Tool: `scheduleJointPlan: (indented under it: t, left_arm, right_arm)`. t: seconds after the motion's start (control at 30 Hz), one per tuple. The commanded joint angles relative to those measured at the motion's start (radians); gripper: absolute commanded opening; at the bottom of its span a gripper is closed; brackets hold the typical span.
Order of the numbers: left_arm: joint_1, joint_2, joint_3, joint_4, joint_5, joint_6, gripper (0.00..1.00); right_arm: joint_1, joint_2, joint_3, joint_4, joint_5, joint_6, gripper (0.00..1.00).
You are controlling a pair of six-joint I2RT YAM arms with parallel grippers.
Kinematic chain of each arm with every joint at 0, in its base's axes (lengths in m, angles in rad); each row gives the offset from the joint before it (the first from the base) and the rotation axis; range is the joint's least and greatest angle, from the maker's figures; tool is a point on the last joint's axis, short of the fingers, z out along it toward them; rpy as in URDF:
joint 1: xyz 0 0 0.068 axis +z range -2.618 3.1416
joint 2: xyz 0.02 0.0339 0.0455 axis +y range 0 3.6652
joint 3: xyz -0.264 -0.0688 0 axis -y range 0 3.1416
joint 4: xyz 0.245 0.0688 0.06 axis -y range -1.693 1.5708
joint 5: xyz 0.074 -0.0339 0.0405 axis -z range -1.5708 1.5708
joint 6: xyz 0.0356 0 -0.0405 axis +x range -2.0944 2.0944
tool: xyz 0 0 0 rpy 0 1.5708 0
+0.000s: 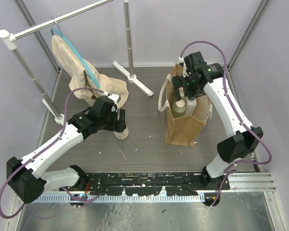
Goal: Place the personal care products into the canvas bag
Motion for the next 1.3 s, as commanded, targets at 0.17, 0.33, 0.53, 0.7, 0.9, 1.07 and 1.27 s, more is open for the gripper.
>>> scheduleJointPlan:
  t: [0.17,0.33,0.53,0.7,0.9,1.07,1.27]
  left_arm:
    - [-0.078,0.044,0.291,-0.006,-0.014,0.047,0.05]
    - [-0.092,0.092,0.411,-0.047,0.004,0.065,0.05]
    - [-0.102,0.108,0.460,-0.063,0.012,0.071,0.05]
    - [-0.119,0.111,0.514,-0.086,0.013,0.073,0.03]
    - [-0.144,0.150,0.614,-0.124,0.016,0.091,0.02]
    - [-0.163,0.184,0.683,-0.147,0.017,0.104,0.02]
    - [-0.176,0.206,0.731,-0.160,0.018,0.112,0.02]
  right_arm:
    - [0.062,-0.183,-0.318,0.115,0.019,0.073,1.00]
    - [0.152,-0.215,-0.463,0.225,0.039,0.140,1.00]
    - [0.187,-0.235,-0.620,0.334,0.034,0.189,1.00]
    - [0.187,-0.250,-0.705,0.382,-0.001,0.203,1.00]
    - [0.201,-0.275,-0.723,0.405,-0.087,0.244,1.00]
    - [0.260,-0.266,-0.722,0.411,-0.129,0.278,1.00]
    - [0.320,-0.277,-0.721,0.439,-0.170,0.332,1.00]
